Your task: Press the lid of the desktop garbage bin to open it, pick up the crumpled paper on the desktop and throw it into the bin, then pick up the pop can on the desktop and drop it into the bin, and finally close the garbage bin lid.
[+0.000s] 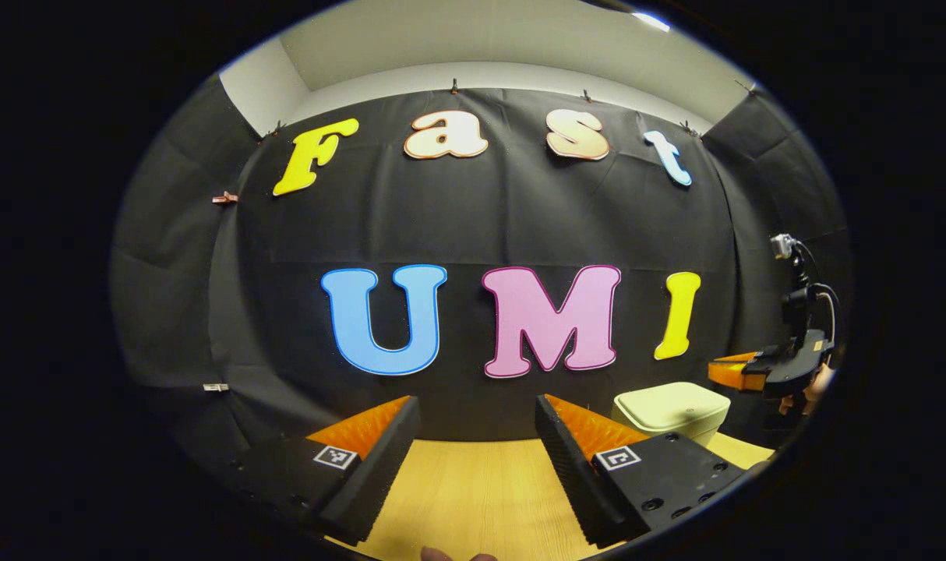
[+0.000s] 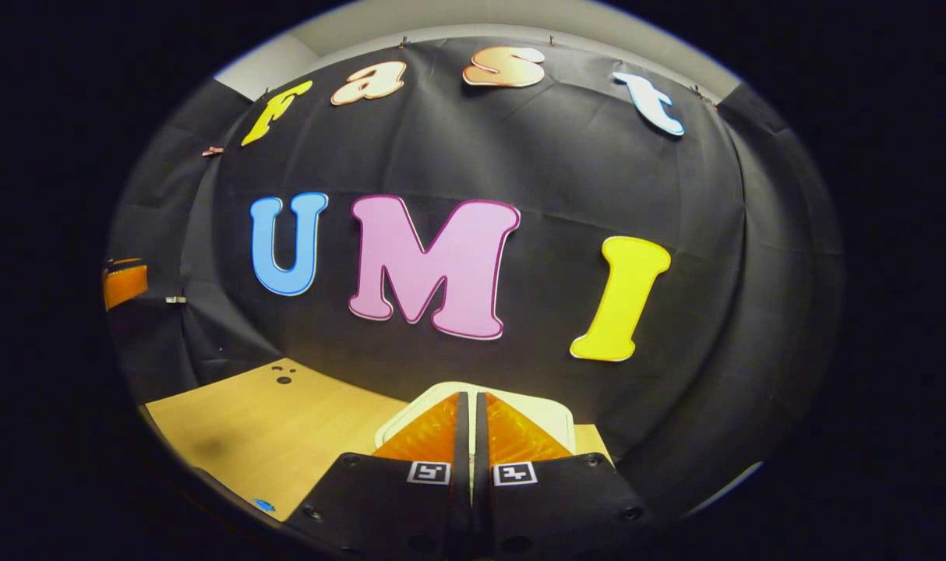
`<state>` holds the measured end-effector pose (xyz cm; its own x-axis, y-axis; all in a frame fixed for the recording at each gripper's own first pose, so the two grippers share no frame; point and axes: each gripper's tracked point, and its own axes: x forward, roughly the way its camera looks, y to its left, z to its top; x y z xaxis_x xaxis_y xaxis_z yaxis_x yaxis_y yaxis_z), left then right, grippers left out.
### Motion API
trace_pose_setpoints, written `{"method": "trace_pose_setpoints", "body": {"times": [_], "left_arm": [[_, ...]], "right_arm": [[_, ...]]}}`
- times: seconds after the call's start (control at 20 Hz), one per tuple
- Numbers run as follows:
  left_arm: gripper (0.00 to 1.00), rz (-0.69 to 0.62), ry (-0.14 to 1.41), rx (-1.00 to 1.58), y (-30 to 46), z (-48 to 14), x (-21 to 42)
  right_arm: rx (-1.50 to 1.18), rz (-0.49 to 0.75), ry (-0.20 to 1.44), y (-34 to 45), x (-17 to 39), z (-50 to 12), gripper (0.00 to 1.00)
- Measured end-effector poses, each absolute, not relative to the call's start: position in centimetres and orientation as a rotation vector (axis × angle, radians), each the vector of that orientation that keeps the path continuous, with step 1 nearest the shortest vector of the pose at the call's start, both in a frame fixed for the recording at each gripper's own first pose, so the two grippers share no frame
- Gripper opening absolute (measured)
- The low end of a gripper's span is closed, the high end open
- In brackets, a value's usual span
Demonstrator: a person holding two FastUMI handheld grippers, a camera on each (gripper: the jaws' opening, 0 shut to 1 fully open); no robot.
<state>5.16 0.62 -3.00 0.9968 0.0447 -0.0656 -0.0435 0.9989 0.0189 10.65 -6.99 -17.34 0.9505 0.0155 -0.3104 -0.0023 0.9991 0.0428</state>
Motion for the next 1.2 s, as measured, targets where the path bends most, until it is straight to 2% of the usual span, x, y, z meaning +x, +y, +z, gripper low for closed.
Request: {"method": "trace_pose_setpoints", "body": {"times": [0.6,1.2], "left_arm": [[0.95,0.045,0.086,0.023,0.4,-4.0,5.8],[0.95,0.059,0.095,0.018,0.6,-4.5,6.0]], "right_arm": [[0.088,0.017,0.432,-6.6,11.6,-23.7,0.06],[0.149,0.022,0.468,-6.4,11.4,-25.9,0.06]]}}
